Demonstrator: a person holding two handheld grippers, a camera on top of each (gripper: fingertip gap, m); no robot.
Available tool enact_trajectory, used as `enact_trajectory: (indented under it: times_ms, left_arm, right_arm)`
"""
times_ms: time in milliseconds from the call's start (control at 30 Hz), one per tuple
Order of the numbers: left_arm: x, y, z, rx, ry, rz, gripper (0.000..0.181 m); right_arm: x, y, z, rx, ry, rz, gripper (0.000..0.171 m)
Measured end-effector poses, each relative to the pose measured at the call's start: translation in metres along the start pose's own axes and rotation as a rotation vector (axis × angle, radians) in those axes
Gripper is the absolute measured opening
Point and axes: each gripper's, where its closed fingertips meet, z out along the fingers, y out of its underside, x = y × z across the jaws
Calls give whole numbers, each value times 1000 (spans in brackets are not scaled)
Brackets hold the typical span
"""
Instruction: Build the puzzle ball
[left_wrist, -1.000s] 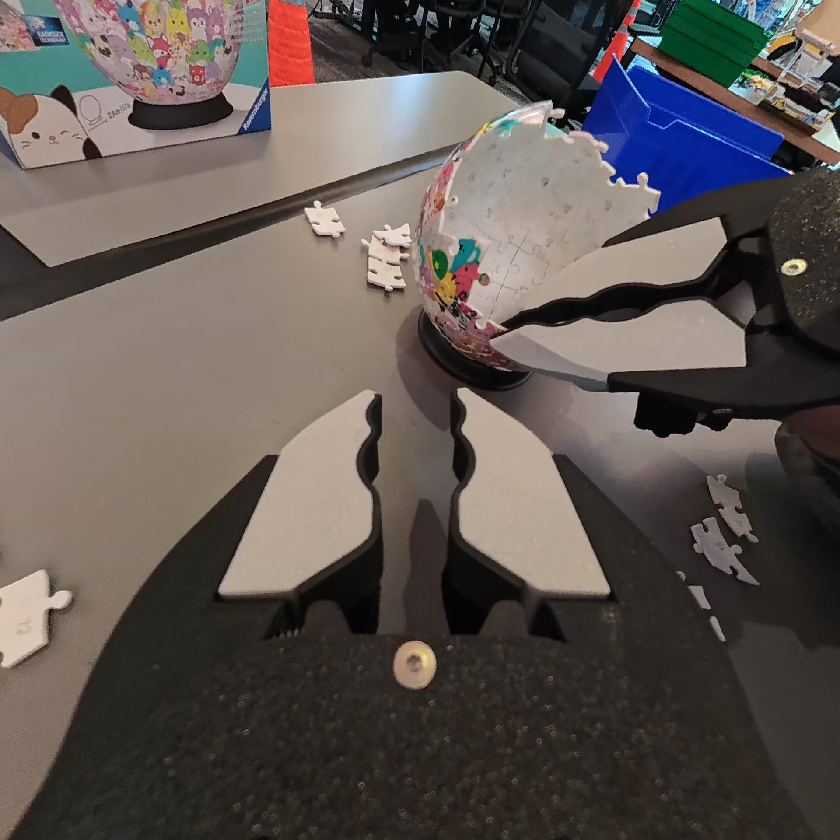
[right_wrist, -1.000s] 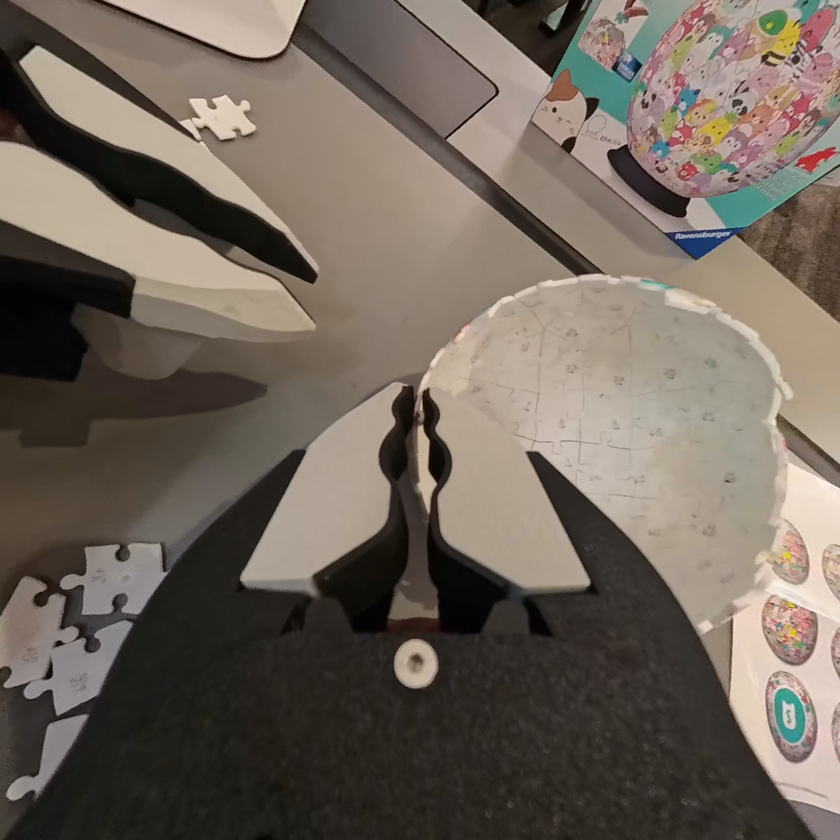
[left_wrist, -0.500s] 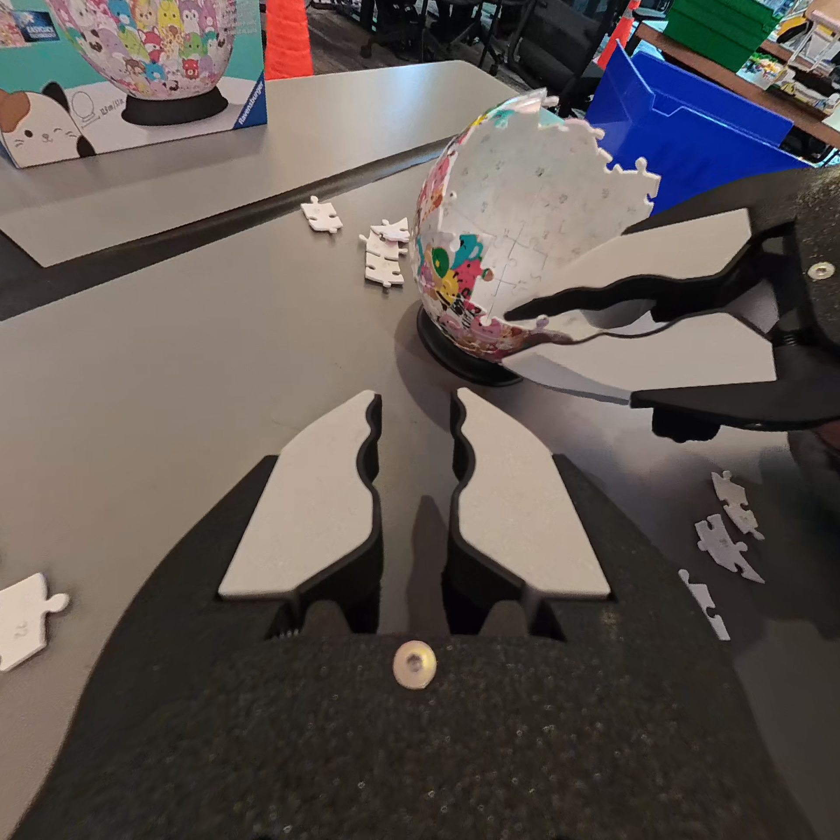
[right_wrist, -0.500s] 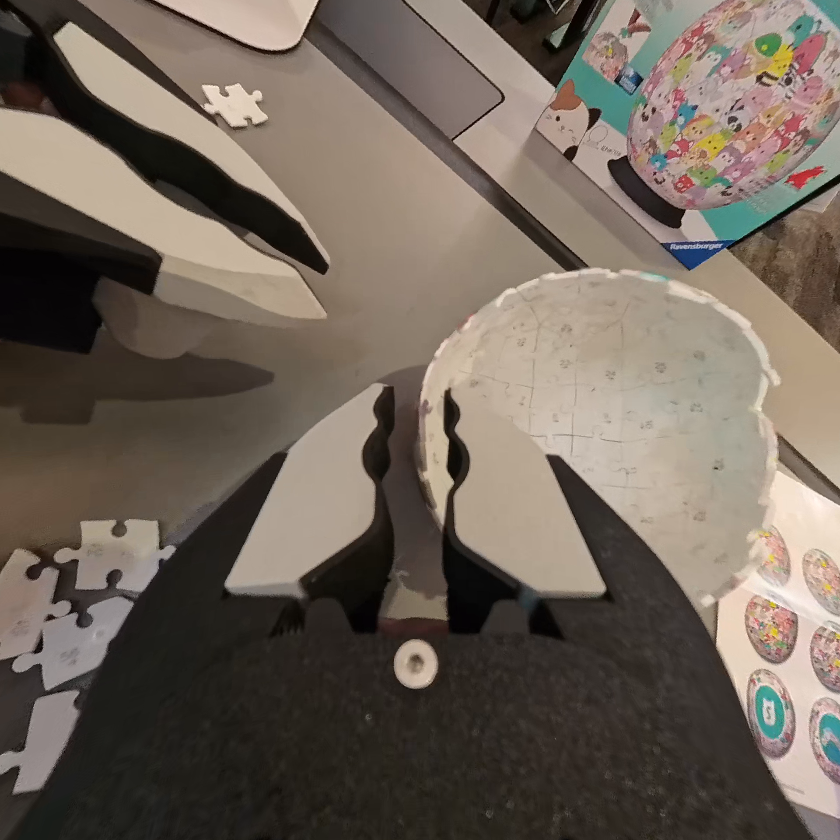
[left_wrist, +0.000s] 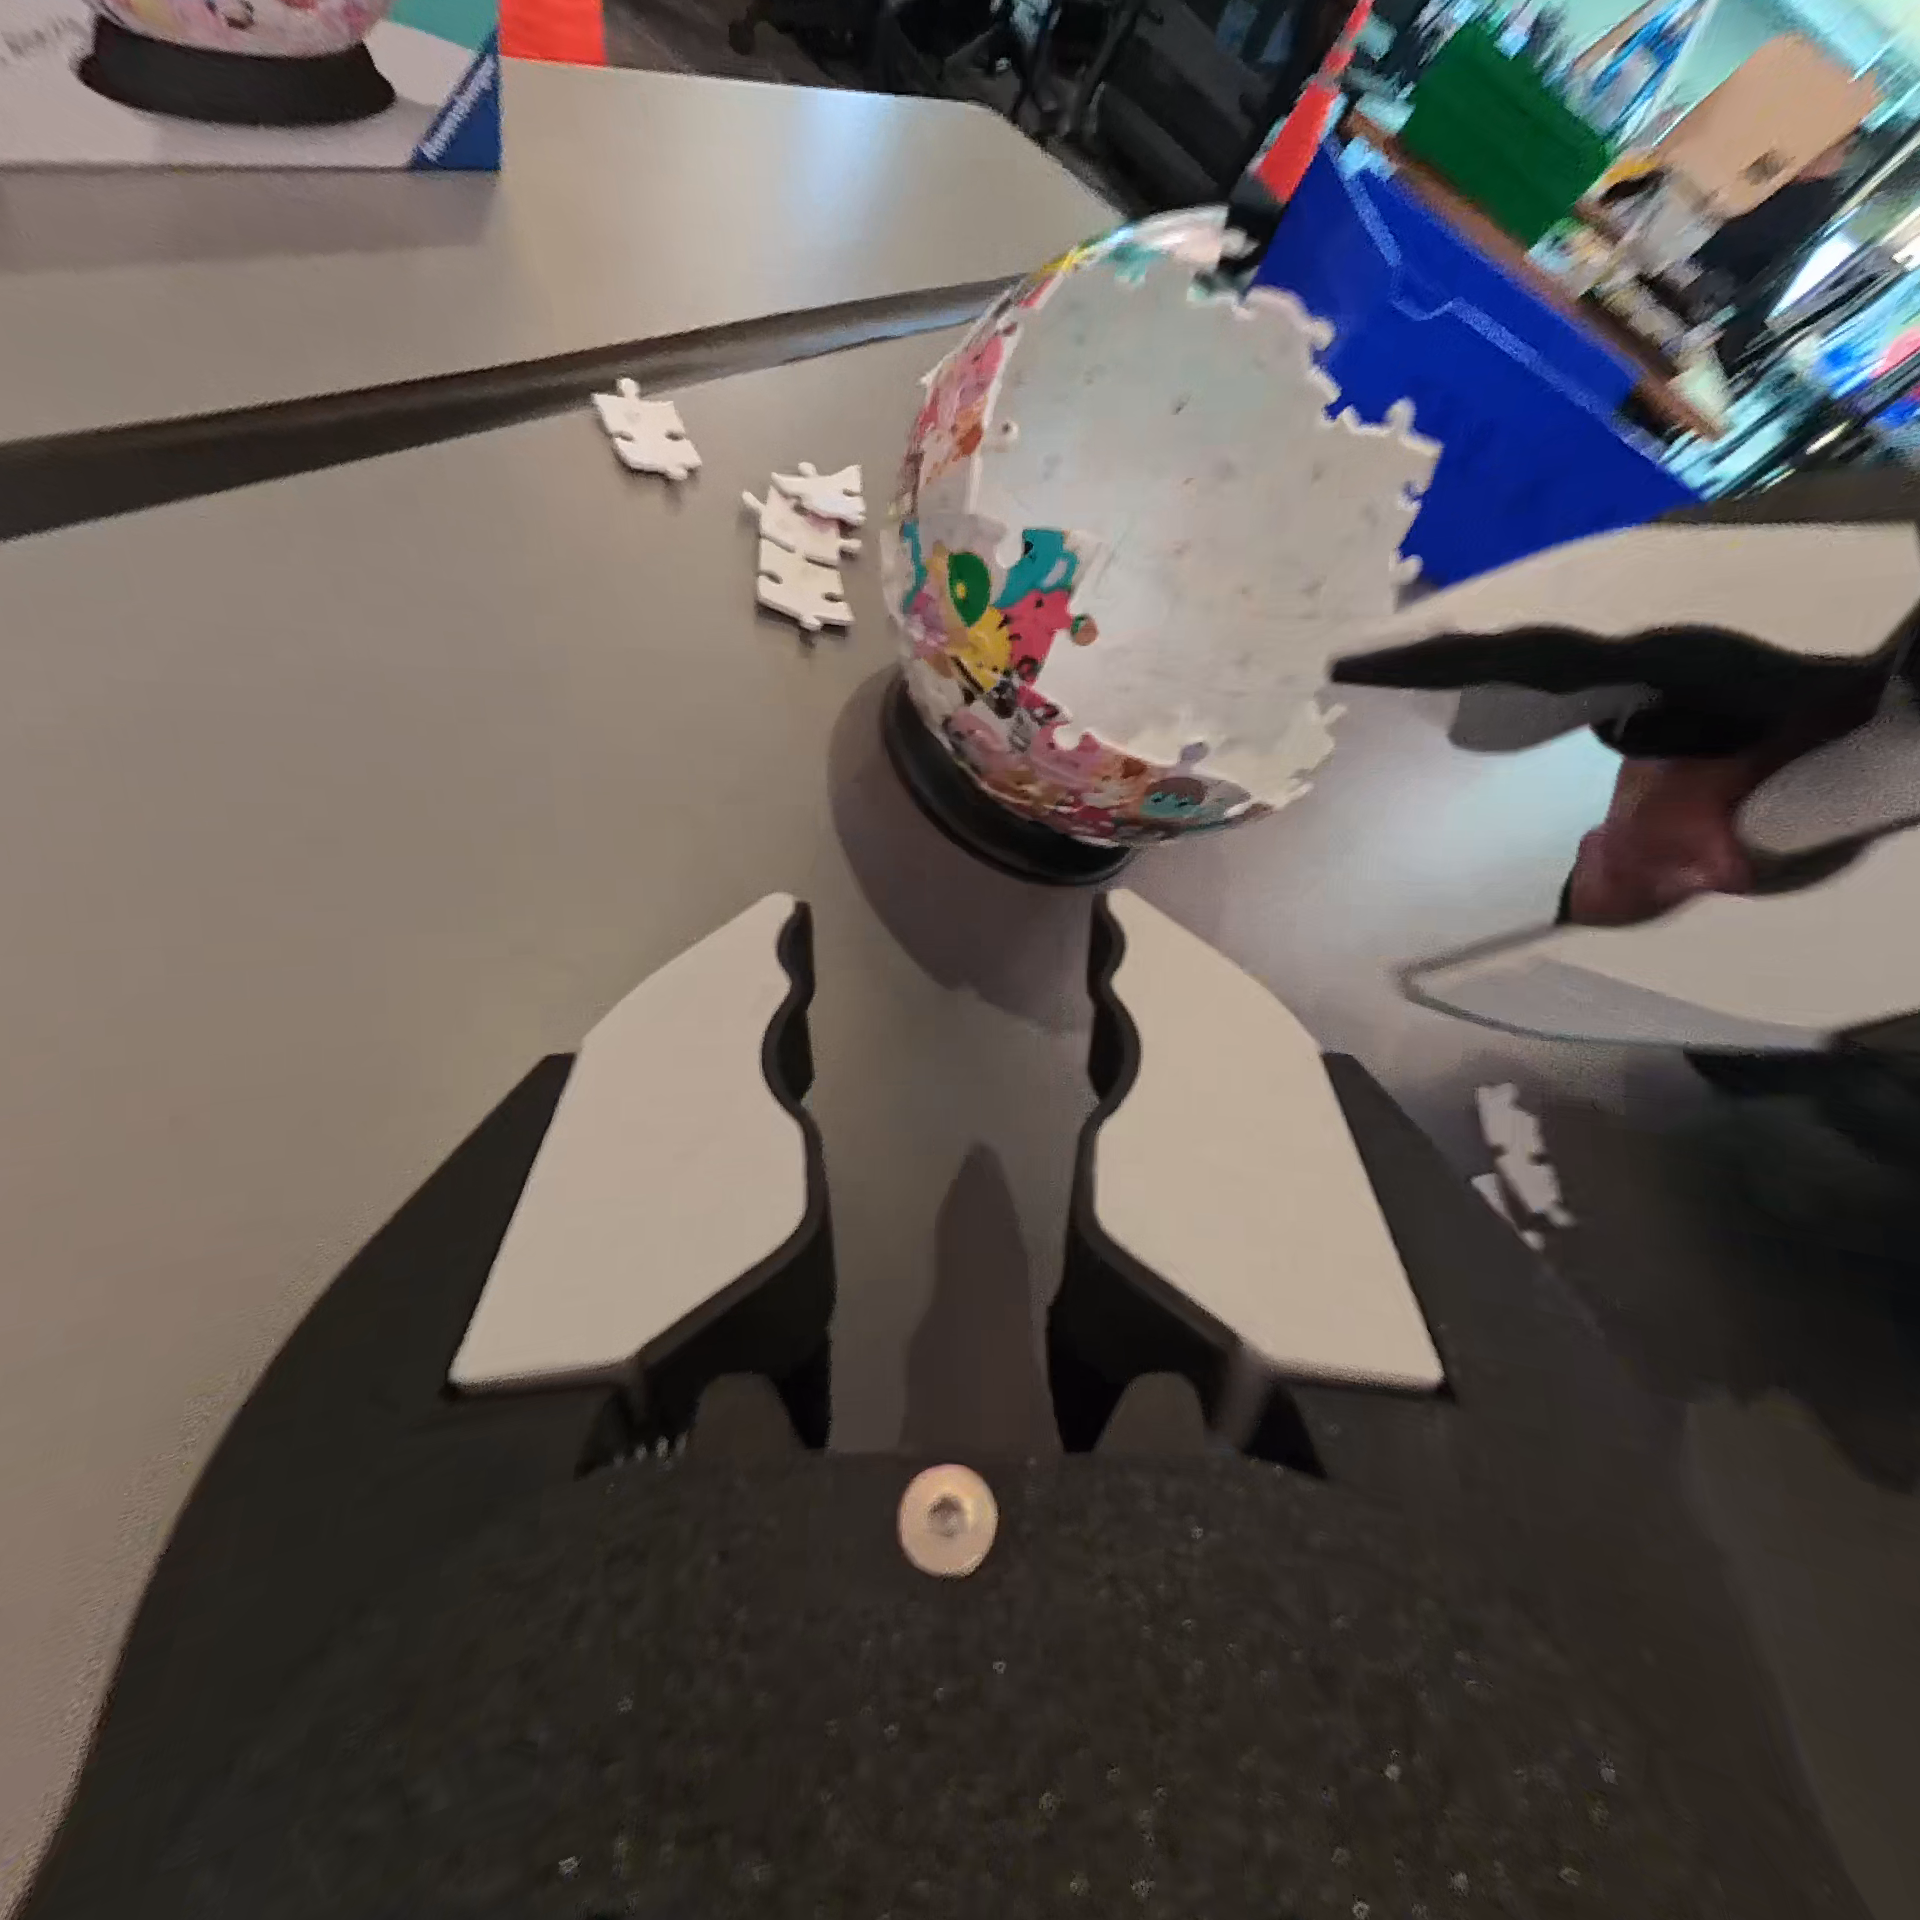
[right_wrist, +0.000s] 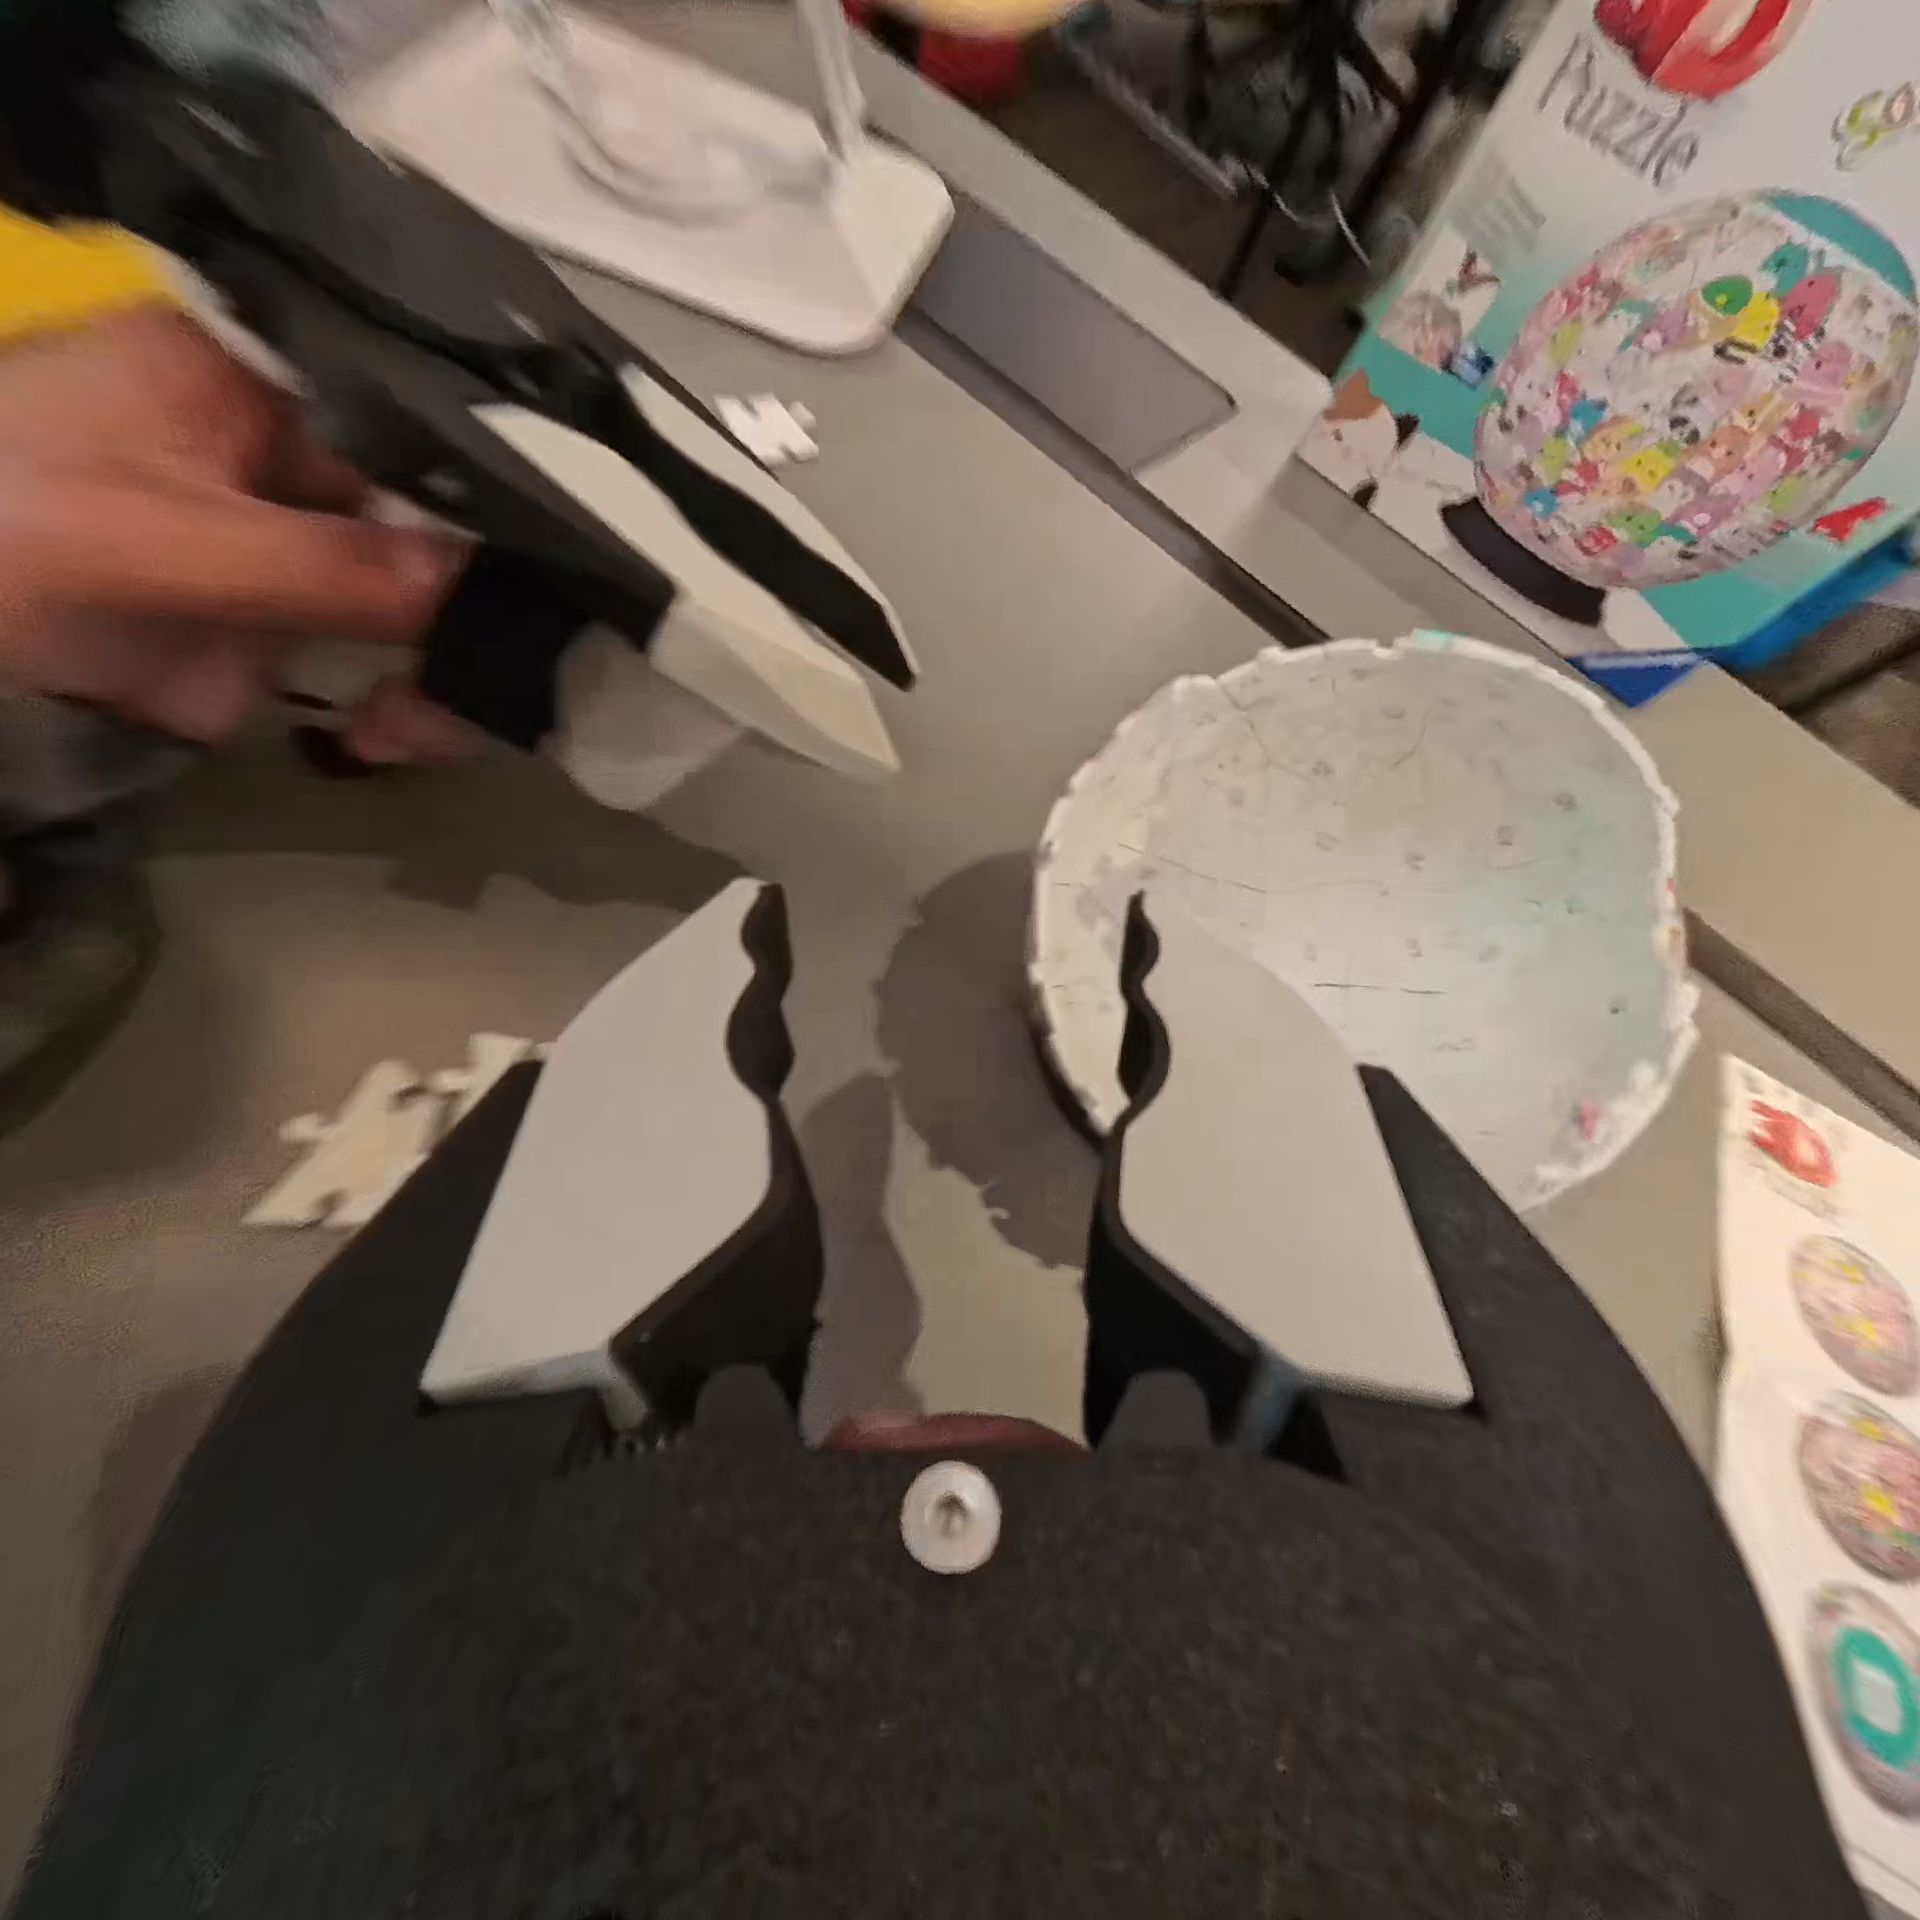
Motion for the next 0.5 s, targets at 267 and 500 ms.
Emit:
enact_trajectory:
  times_ms: [267, 500]
  left_arm:
    - [2, -3, -1, -61, 32, 241, 87]
    - [2, 10, 24, -351, 134, 467, 95]
  right_arm:
    - [43, 26, -83, 111, -292, 121, 91]
    - [107, 78, -40, -43, -327, -160, 108]
